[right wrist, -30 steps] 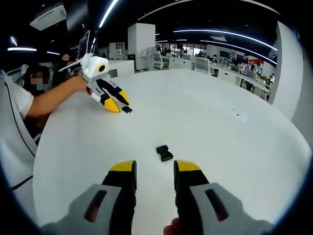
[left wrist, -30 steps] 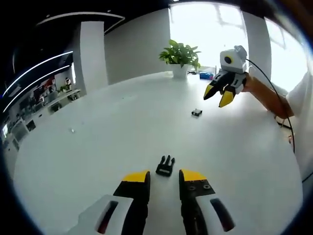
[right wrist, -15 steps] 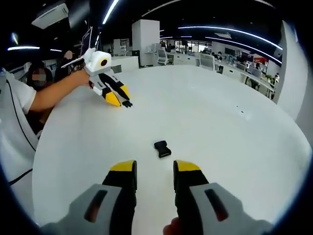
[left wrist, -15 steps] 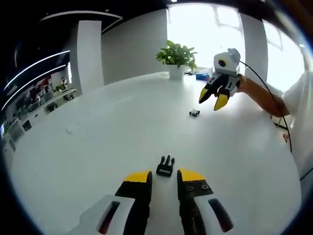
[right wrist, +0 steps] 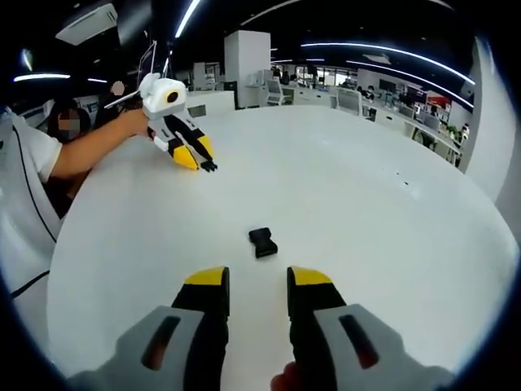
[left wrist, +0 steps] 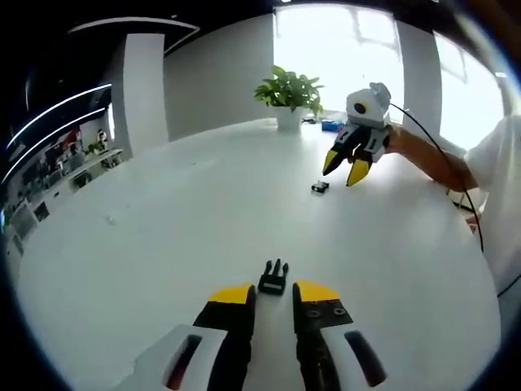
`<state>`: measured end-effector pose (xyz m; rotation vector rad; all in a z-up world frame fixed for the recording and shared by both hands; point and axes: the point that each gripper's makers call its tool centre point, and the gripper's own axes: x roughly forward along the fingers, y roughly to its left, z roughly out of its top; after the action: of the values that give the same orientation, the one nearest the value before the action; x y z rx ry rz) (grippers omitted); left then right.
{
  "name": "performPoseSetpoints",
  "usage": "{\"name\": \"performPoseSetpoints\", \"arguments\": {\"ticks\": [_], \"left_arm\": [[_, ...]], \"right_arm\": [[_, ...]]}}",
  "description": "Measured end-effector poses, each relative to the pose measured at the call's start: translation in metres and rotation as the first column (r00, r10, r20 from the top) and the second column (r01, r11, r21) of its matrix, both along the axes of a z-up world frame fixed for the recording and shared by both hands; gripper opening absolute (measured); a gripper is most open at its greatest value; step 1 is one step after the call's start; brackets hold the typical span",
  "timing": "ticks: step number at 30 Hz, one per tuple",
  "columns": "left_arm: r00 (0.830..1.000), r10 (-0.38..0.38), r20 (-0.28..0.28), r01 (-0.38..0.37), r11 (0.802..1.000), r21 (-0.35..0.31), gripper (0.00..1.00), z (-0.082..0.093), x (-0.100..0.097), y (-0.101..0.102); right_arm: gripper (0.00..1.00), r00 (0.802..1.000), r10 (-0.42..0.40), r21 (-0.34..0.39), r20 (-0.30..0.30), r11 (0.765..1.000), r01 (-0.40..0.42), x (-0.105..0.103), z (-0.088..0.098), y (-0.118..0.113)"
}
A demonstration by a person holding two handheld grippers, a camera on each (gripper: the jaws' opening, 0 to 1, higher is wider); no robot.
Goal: Snap the two parts of the plastic buckle together until the buckle closes and remains connected.
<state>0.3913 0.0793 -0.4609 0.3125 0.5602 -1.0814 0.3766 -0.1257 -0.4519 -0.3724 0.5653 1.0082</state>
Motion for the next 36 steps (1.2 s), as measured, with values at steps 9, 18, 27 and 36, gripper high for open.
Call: {"name": "performPoseSetpoints", "arguments": {"ticks": [9,18,27,36], "left_arm": [[1.0,-0.013,0.002,0.013,1.0,0.001,0.17,0.001,0.002,-0.002],[1.0,-0.02,-0.006,0.02,1.0,-0.001,0.17,0.001,0.0,-0.004],[0.999,-0.033,-0.01,0.033,0.999,-0.007,0.17,0.001,0.004,-0.003],[0.999,-0.03,-0.013,0.03,0.999,-0.017,0.14,0.001,0.005,-0.002]], "right_arm": [[0.27,1.0,0.022,-0.016,0.006,1.0,-0.022,0.002,-0.002,0.0],[0.26,0.999,0.043,-0.007,0.007,0.999,-0.043,0.012,-0.002,0.005],[0.25,0.997,0.077,-0.008,0.011,0.997,-0.077,0.013,-0.002,0.009],[0.23,0.995,0.1,0.009,0.005,0.995,-0.1,0.016,-0.003,0.011]]}}
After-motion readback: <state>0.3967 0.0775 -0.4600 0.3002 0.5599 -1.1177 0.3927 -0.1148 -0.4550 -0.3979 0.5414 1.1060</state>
